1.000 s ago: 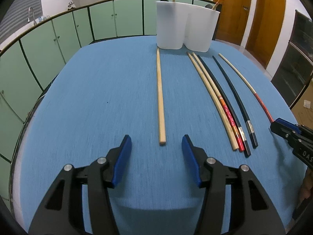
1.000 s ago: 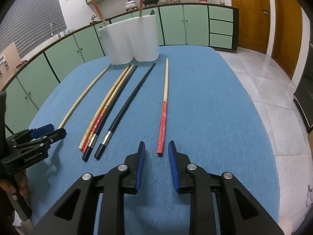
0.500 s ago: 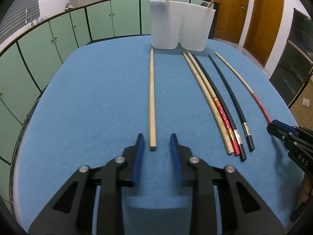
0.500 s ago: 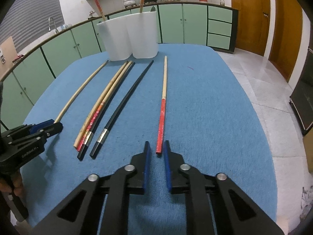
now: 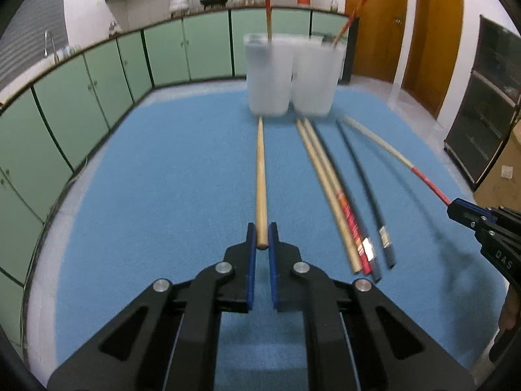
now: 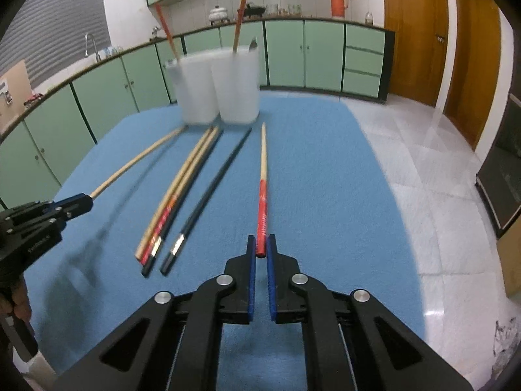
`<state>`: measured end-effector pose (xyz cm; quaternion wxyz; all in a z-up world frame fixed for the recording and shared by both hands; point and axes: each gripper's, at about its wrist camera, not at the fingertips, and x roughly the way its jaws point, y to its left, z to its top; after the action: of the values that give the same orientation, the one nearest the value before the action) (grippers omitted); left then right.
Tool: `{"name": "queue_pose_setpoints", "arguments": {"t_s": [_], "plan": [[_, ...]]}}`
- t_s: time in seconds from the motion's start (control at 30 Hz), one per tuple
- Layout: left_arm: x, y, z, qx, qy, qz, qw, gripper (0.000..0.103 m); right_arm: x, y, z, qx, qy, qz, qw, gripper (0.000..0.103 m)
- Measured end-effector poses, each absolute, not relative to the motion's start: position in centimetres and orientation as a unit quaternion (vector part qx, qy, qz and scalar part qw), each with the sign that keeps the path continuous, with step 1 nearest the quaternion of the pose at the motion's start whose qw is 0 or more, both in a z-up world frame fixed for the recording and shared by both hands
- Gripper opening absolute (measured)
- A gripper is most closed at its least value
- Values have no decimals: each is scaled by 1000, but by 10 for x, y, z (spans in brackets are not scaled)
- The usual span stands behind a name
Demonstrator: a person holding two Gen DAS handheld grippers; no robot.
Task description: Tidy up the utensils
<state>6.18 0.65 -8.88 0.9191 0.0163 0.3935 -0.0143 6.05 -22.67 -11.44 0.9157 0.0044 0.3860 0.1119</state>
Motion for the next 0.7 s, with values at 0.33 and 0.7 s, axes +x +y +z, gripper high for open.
{"name": "queue_pose_setpoints", "arguments": {"t_s": [0.33, 0.7], "plan": [[56, 8, 5, 6, 286, -21, 958, 6, 64, -248, -29, -5, 300, 115, 947, 6], [87, 9, 61, -24, 236, -51, 970, 6, 106, -251, 36, 21, 257, 169, 951, 6]]}}
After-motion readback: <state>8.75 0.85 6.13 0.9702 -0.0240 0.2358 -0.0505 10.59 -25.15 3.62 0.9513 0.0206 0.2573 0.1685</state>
